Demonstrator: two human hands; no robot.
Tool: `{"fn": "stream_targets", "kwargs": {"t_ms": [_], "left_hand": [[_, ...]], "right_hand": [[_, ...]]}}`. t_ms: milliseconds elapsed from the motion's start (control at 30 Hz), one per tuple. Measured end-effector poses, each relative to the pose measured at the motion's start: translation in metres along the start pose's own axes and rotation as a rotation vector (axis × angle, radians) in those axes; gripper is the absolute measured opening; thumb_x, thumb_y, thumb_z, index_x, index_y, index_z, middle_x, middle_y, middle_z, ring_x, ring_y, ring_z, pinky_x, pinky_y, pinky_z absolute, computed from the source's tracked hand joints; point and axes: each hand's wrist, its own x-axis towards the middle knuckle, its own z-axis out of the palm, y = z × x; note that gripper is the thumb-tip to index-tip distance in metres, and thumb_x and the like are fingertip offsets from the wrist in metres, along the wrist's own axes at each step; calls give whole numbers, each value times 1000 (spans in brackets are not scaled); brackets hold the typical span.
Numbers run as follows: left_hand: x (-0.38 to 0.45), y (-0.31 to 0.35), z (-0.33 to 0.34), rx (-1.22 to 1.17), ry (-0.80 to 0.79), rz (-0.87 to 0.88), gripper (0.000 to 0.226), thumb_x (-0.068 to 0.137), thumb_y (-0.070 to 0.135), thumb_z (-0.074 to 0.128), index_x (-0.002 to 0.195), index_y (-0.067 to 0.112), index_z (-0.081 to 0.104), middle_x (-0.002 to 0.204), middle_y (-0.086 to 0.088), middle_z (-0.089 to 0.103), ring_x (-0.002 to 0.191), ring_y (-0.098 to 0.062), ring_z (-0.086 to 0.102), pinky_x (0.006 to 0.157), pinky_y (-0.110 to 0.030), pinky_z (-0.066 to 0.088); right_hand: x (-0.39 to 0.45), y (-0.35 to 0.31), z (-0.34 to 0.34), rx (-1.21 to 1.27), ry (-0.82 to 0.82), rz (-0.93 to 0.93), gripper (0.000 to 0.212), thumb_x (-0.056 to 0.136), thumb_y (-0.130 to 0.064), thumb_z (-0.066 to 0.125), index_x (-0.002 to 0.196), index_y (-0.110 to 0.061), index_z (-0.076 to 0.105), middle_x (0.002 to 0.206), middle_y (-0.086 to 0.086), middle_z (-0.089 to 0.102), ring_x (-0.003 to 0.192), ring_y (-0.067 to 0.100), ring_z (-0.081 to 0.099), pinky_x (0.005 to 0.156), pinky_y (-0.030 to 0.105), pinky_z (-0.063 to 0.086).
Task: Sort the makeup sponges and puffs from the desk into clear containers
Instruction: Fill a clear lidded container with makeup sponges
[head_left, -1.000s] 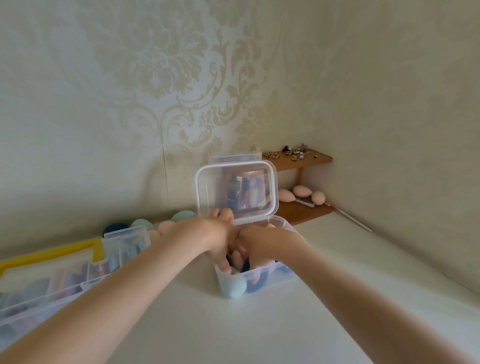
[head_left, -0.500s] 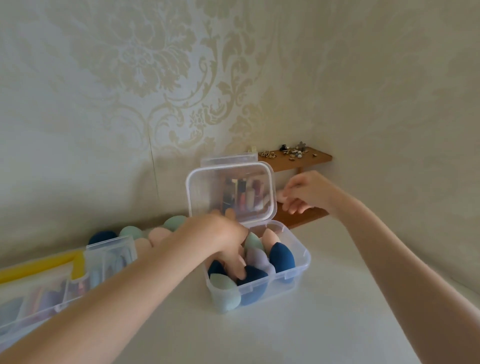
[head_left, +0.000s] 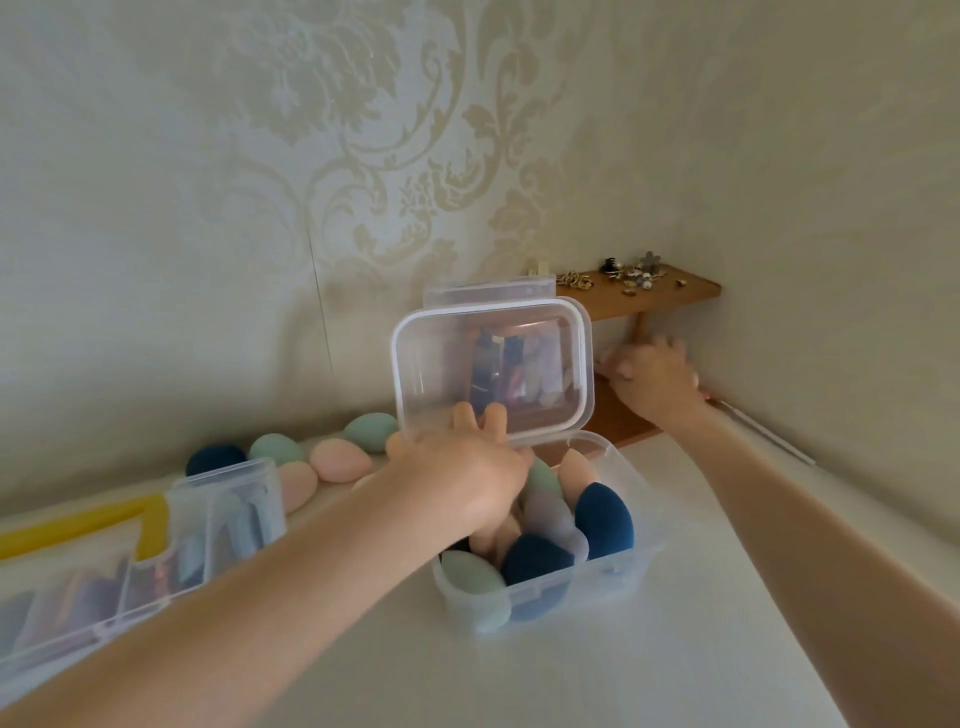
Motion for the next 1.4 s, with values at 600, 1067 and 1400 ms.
{"fn": "stream_targets", "kwargs": {"t_ms": [600,1067,1400], "left_hand": [[-15,12,-17,-28,-205,137,57,80,64,47,122,25,48,115,-2,63,112,-24,52,100,-41,41],[-10,4,-11,194,-152,145,39,90,39,45,125,24,49,127,-13,39,120,-37,30,103,-47,34],[-11,4,-21,211,-193,211,36,89,40,47,116,18,56,115,-7,53,102,-27,41,94,-39,41]], "right_hand": [[-96,-26,-101,539,-1110,-395,20,89,1,56,97,-17,57,80,-14,69,67,1,65,64,13,50],[-125,-89,-57,-180,-770,-444,25,82,-15,67,106,-11,63,85,2,58,74,16,53,71,20,44],[-120,-83,-77,18,-955,-340,35,87,-21,64,120,-9,60,94,5,68,75,12,60,72,12,45]]}}
